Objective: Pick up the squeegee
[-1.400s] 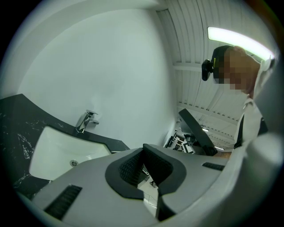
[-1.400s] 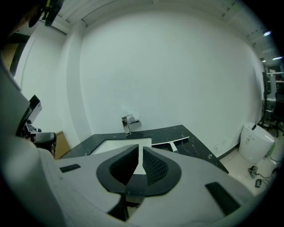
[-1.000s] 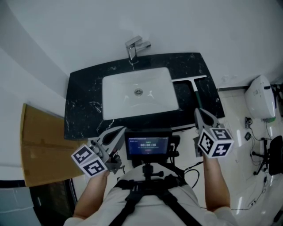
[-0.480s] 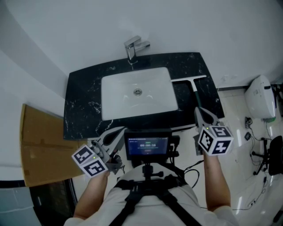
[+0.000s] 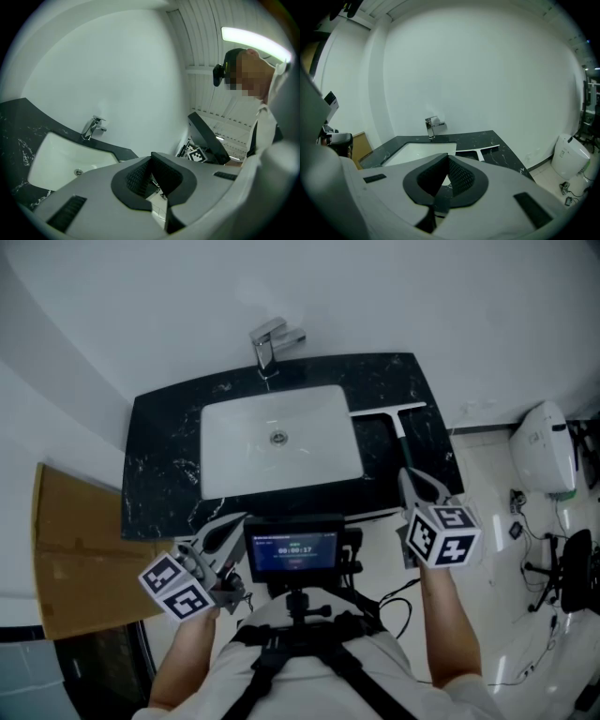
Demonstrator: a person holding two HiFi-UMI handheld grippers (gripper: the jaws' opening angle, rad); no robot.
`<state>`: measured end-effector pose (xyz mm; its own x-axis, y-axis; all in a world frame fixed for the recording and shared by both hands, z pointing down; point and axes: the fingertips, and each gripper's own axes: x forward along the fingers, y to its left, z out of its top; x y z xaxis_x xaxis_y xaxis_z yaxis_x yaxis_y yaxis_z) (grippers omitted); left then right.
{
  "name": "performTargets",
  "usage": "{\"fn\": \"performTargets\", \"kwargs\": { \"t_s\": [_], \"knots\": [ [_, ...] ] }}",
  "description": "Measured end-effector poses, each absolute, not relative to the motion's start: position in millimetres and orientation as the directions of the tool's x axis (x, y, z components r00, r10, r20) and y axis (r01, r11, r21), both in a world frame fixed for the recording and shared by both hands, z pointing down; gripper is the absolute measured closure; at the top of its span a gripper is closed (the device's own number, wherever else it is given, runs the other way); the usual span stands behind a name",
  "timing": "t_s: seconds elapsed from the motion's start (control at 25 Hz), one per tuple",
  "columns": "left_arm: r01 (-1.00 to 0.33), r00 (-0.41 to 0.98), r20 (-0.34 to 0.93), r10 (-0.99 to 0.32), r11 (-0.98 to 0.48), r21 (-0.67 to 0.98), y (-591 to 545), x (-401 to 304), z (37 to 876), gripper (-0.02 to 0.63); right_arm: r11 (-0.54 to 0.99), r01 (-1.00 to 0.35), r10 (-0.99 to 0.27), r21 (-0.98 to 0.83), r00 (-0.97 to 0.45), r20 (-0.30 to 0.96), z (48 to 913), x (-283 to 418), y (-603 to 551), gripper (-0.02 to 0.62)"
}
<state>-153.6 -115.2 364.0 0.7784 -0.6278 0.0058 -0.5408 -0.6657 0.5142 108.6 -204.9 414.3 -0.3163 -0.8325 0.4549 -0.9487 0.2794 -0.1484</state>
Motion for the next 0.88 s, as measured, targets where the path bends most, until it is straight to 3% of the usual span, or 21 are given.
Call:
{"fn": "performTargets", "kwargs": {
  "t_s": [0.64,0.88],
  "knots": [
    [-0.576,0.74,0.01,-0.672,-0.627,0.524,-124,-121,370,0.609,0.353,-0.931,-0.815,-0.094,-0.355,0.457,411,134,-221,0.598],
    [-0.557,0.754,0.014,-0.657,-0.628,0.543,-126,-123,374,0.609,0.317,-0.945,-0.828,-0.081,-0.317,0.463,411,137,-221,0.58]
  ]
}}
